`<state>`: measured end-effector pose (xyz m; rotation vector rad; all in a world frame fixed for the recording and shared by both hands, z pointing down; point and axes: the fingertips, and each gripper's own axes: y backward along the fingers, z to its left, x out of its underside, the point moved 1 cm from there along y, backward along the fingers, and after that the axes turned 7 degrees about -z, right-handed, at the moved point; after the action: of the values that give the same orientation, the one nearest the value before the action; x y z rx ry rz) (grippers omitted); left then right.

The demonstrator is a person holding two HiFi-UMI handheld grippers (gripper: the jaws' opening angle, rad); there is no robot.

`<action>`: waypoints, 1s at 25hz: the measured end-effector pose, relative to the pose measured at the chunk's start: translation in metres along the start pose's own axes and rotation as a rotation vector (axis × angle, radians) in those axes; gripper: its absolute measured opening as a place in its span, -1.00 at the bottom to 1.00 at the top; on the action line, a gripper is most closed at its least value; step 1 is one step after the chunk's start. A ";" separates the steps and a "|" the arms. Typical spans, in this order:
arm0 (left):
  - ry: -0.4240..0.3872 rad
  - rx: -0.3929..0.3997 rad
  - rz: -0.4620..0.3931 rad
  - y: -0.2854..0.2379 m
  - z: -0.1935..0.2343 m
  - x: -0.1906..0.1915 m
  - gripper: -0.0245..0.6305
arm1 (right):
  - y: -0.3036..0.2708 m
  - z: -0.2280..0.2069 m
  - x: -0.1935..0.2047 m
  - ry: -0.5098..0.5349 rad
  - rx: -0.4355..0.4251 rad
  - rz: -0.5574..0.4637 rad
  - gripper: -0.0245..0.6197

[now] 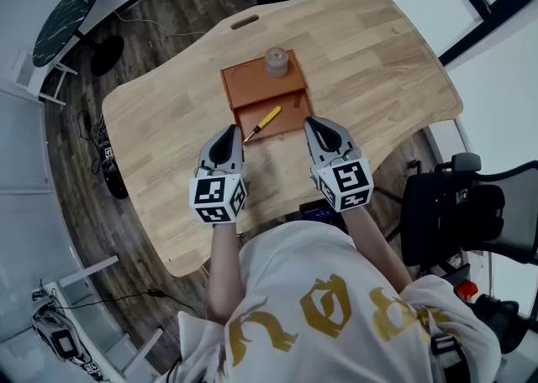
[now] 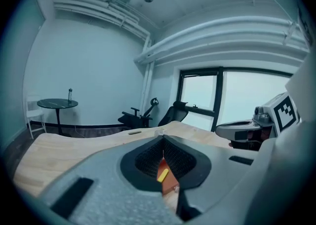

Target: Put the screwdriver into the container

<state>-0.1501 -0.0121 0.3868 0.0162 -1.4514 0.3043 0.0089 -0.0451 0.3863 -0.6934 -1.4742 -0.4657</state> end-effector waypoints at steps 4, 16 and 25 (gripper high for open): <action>0.023 0.021 -0.040 0.003 -0.006 -0.006 -0.89 | 0.004 0.001 0.001 0.004 0.002 0.002 -0.89; -0.012 0.023 0.001 0.001 -0.011 0.003 -0.89 | 0.009 -0.002 0.004 0.003 0.003 0.006 -0.89; 0.006 0.023 0.014 -0.005 -0.009 0.008 -0.89 | 0.005 -0.008 0.008 -0.010 0.006 0.016 -0.89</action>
<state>-0.1399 -0.0139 0.3941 0.0241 -1.4425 0.3321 0.0185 -0.0454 0.3937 -0.7026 -1.4777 -0.4462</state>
